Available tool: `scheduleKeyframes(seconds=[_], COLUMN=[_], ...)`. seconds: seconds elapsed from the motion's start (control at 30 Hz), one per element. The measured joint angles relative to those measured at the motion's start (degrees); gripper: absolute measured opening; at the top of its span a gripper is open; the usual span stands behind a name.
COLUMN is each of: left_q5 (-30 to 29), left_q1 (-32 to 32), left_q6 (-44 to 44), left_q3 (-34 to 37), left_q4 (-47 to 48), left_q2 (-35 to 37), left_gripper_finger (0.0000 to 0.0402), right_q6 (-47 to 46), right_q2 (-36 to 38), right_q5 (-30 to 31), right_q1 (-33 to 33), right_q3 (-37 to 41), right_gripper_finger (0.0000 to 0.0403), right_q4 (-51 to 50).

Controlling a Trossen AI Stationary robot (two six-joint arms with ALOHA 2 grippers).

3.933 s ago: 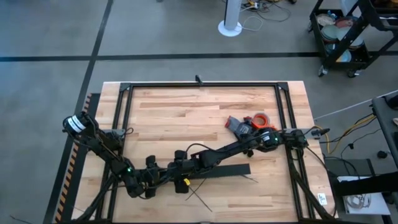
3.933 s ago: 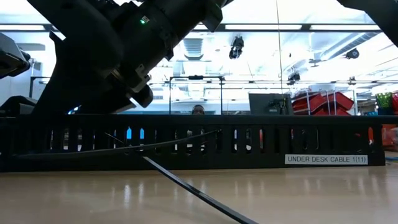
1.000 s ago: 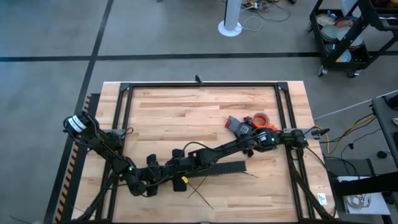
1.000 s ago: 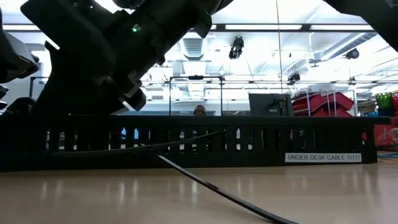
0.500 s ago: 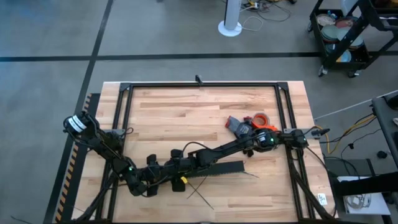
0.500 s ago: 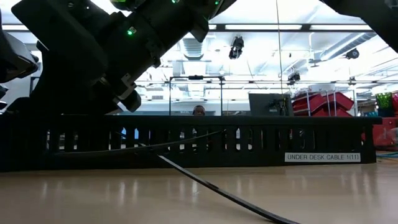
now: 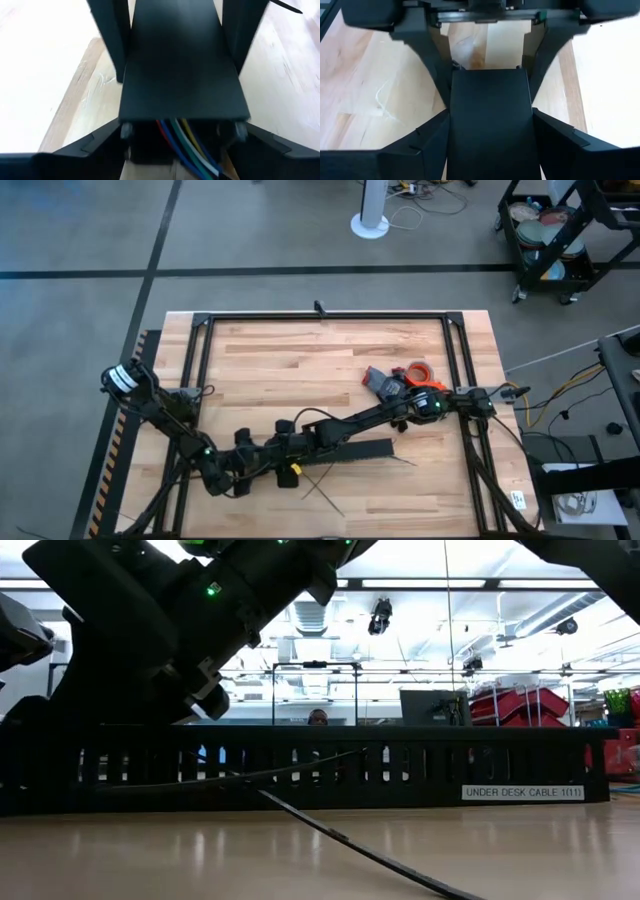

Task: Ziptie cables
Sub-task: Insert the black cable duct cover into the black cable duct

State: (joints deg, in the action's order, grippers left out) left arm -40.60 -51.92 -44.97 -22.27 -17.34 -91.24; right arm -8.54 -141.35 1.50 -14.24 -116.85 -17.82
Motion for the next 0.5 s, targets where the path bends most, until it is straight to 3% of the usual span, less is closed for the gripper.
scheduleKeyframes(seconds=[0.23,0.37,0.5], left_q5=[-4.9,-6.9,-7.4], left_q1=[-2.9,-3.0,-3.0], left_q6=[-2.4,-0.1,0.1], left_q3=[1.4,1.8,1.8], left_q4=[-1.1,-7.2,-8.8], left_q2=[-1.0,-4.2,-6.5], left_gripper_finger=[0.0246,0.0218,0.0225], right_q6=[-0.2,-0.3,-0.6], right_q2=[0.1,0.2,0.3], right_q5=[0.1,0.0,-0.1], right_q1=[0.0,0.0,-0.1], right_q3=[-0.1,0.0,0.0], right_gripper_finger=[0.0224,0.0229,0.022], right_q4=[-0.8,-1.6,-1.6])
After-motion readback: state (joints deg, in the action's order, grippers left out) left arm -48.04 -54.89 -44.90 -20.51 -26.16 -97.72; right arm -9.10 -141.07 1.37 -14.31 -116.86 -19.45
